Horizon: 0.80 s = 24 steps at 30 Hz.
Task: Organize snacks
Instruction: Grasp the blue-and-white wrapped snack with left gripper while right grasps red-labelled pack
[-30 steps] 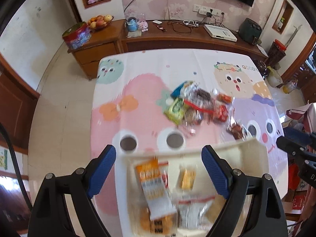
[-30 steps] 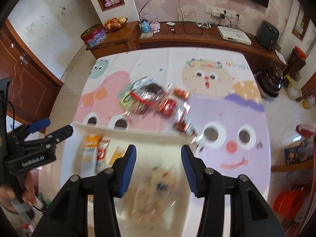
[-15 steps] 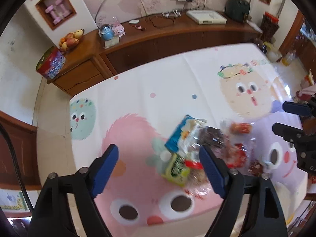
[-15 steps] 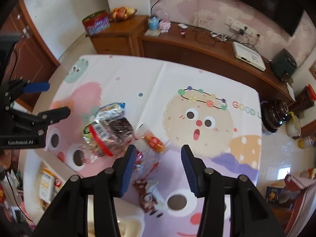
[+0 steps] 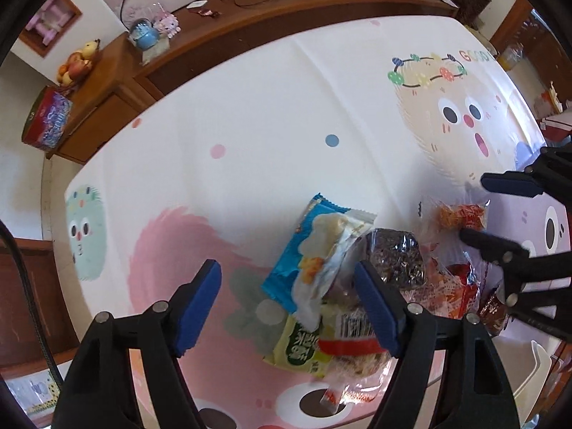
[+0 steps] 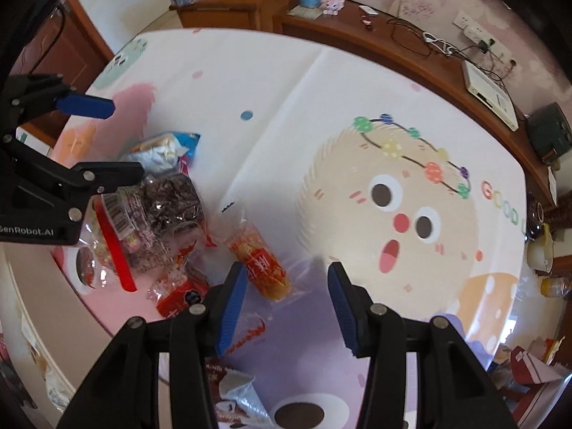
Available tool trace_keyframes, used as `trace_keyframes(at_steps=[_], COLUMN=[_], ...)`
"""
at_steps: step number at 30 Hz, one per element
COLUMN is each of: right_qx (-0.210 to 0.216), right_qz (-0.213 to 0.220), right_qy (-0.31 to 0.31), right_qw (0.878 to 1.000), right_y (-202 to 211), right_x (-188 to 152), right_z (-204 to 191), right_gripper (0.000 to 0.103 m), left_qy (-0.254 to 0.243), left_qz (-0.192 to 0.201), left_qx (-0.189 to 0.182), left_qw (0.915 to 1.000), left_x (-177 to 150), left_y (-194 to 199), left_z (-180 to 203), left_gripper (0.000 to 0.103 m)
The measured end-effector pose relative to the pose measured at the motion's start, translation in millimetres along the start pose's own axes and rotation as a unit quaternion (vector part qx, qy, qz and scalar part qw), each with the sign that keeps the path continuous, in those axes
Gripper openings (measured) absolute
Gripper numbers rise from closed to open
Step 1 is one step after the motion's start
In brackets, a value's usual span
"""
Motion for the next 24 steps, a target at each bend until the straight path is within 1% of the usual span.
trace_keyframes(at_steps=[2,5,6,9,10,11,12,13,14,15,16,17,18,19,21,24], right_qx=[0.005,-0.003,-0.006,-0.005,-0.005,-0.003,0.003,0.005,0.006,0.007,0.005,0.005,0.006,0.009,0.013,0.019], right_qz=[-0.003,-0.009,-0.005,-0.001,0.000,0.000,-0.001,-0.003,-0.002,-0.001,0.000,0.001,0.003,0.004,0.006,0.008], right_qy=[0.006,0.015,0.020,0.026,0.027,0.028,0.028,0.026,0.023,0.021,0.020,0.018,0.014,0.009,-0.002,-0.016], right_qw=[1.000,1.000,1.000,1.000,1.000,1.000,1.000,1.000,1.000,1.000,1.000,1.000,1.000,1.000,1.000,1.000], right_y=[-5,-13,-14,-14,-14,-14,-13,-13,-13,-13,-12,-12,-11,-10,-9,-8], right_x=[1,2,3,4,5,5,5,5,5,3,3,3,1,0,-2,-5], right_z=[-3,-5,-6,-7,-7,-7,-6,-5,-4,-3,-1,1,2,4,6,13], right_gripper=[0.048,0.047,0.046,0.040,0.033,0.026,0.021,0.021,0.021,0.021,0.021,0.021,0.021,0.021,0.021,0.021], left_qy=[0.005,0.021,0.026,0.035,0.036,0.038,0.042,0.046,0.052,0.057,0.062,0.065,0.066,0.065,0.067,0.087], left_qz=[-0.004,-0.010,-0.012,-0.014,-0.015,-0.017,-0.020,-0.022,-0.025,-0.028,-0.031,-0.033,-0.032,-0.031,-0.031,-0.030], left_qx=[-0.007,-0.025,-0.029,-0.036,-0.037,-0.041,-0.049,-0.056,-0.069,-0.079,-0.093,-0.101,-0.101,-0.101,-0.111,-0.123], left_qw=[1.0000,0.9994,0.9992,0.9986,0.9985,0.9983,0.9978,0.9971,0.9959,0.9948,0.9932,0.9922,0.9922,0.9923,0.9911,0.9881], left_x=[3,9,10,14,14,16,17,19,19,21,21,21,20,19,16,9], left_y=[-5,-11,-13,-17,-18,-20,-21,-22,-23,-25,-26,-25,-25,-25,-27,-29], left_z=[1,-2,-4,-6,-8,-9,-11,-12,-13,-16,-17,-18,-19,-19,-23,-33], left_gripper=[0.076,0.076,0.076,0.075,0.074,0.071,0.069,0.064,0.057,0.054,0.044,0.039,0.037,0.032,0.032,0.031])
Point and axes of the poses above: each gripper's, at about its wrist camera, not at the fingertips, and y roughly against the way its jaws point, z to its right, x to its top, the point moved 3 cm from there along -y, roughly the way its jaws point, and after that the axes turned 8 degrees about x, right-handed, at the moved point
